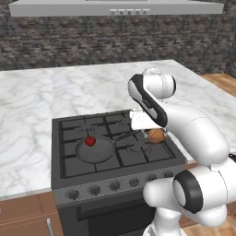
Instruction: Place the pan on the front left burner on the stove. Then place the tomato and the onion in the pan and turn on the front left burner.
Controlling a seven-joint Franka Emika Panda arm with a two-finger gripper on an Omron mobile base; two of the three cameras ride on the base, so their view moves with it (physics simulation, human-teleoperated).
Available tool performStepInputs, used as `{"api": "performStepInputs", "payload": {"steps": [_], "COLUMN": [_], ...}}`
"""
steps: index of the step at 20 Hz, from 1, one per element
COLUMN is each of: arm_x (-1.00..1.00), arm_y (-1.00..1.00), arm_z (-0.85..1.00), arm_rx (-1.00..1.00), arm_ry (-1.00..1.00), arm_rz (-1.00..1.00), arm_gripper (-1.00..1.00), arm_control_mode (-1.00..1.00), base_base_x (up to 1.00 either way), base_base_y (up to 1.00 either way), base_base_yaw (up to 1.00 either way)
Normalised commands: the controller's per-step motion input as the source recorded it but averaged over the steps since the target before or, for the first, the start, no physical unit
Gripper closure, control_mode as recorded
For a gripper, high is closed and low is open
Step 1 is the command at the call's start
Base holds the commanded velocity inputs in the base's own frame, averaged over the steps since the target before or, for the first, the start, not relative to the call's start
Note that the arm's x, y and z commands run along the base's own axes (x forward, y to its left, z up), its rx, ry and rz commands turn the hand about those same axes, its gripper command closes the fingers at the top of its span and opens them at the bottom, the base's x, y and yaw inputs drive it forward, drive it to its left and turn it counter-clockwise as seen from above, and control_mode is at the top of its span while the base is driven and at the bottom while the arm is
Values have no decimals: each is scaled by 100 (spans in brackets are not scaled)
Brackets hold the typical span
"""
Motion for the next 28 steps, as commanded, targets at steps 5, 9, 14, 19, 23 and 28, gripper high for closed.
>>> {"api": "performStepInputs", "payload": {"steps": [5,9,14,19,23,28], "arm_x": [0,0,0,-1,2,17], "arm_y": [9,76,97,86,67,40], "arm_z": [11,22,14,0,0,0], "arm_rx": [0,0,-1,-1,-1,-3], "arm_ry": [-3,-8,-7,-13,-16,-20], "arm_rz": [0,0,0,0,0,0], "arm_gripper": [100,100,100,100,100,100], "arm_control_mode": [-100,-100,-100,-100,-100,-100], "base_base_x": [0,0,0,0,0,0], "base_base_y": [1,0,0,0,0,0], "base_base_yaw": [0,0,0,0,0,0]}}
